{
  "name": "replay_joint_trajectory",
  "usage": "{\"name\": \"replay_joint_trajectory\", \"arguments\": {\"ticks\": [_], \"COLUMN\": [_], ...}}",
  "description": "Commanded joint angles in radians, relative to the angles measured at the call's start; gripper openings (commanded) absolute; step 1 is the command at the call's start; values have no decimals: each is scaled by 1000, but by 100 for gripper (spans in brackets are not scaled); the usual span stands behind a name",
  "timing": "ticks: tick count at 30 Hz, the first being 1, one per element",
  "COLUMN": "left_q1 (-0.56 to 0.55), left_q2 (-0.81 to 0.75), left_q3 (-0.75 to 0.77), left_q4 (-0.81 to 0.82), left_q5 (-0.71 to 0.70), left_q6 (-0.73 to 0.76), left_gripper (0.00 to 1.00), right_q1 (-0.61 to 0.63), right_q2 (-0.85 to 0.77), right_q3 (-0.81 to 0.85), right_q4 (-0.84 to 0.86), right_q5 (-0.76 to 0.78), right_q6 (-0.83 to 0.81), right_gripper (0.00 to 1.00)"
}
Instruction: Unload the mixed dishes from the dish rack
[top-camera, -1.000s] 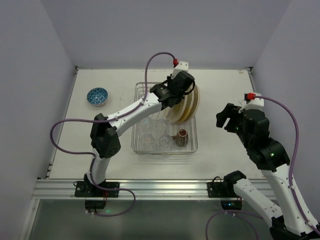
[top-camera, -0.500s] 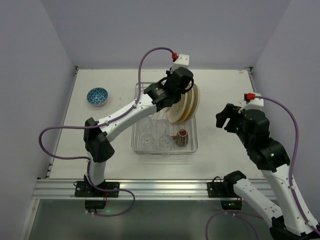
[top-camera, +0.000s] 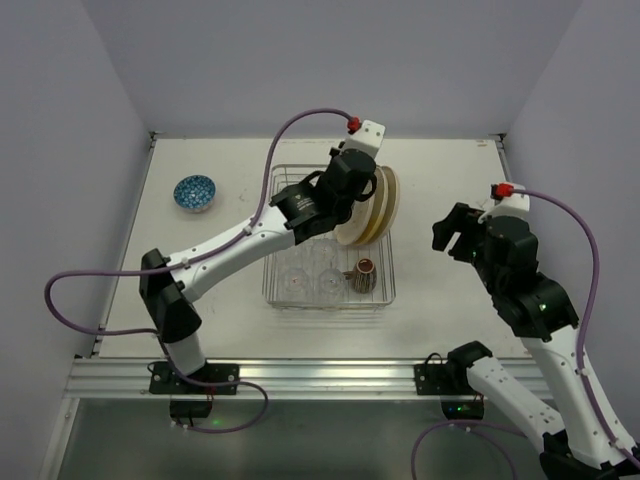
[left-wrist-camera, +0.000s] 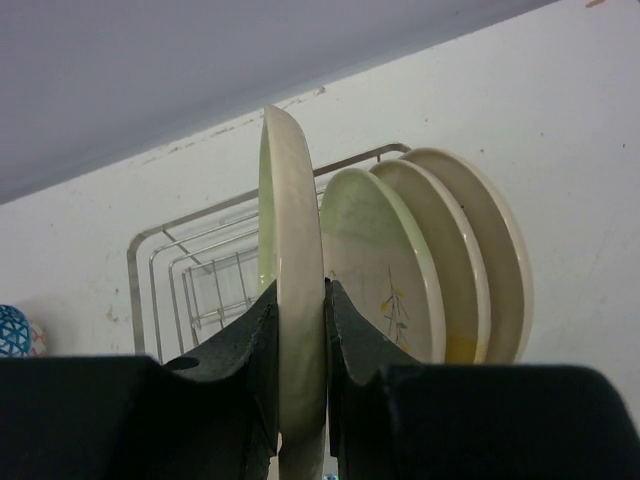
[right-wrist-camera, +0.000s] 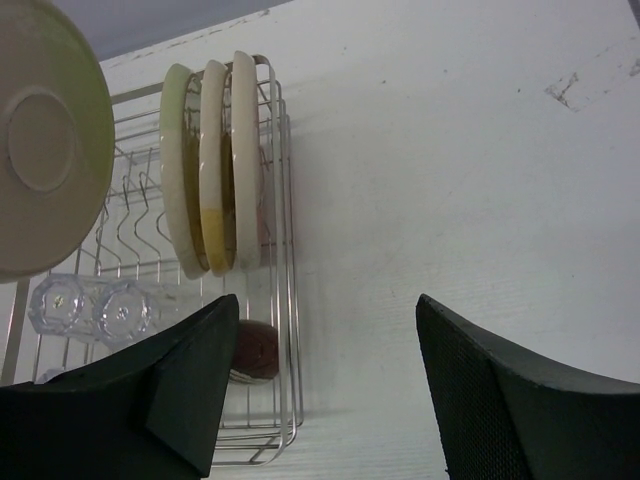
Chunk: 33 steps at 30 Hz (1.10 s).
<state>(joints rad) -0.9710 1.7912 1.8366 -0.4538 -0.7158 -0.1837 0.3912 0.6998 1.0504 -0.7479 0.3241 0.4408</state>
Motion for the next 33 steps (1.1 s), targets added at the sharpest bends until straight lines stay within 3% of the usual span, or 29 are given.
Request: {"name": "replay_joint_trajectory", "arguments": {"ticks": [1,4,11,16,24,33], "left_q1": [-8,-26,-57,-109,-231,-363], "left_q2": [-148,-261,-438,-539,-590,-564], "left_q3": [-98,-192,-404,-522,-684,-807], "left_q4": [208,294,420,482,630,831], "left_q5": [-51,-66,-71,-65,-145,-224], "left_q6": [163,257,409,553,814,1079], "left_gripper": [0,0,0,0,0,0], "right_q1": [-6,-25,-45,-43,-43,-45], "right_q2": [27,87,211,334,500,613], "right_q3": [36,68,152,241,269,198], "right_q4": [81,105,211,309,511,642], "right_q5": [46,-8,-308,-638,-937,-1094], "right_q6": [26,35,94,174,415,601], "right_gripper": [74,74,74,74,73,79]}}
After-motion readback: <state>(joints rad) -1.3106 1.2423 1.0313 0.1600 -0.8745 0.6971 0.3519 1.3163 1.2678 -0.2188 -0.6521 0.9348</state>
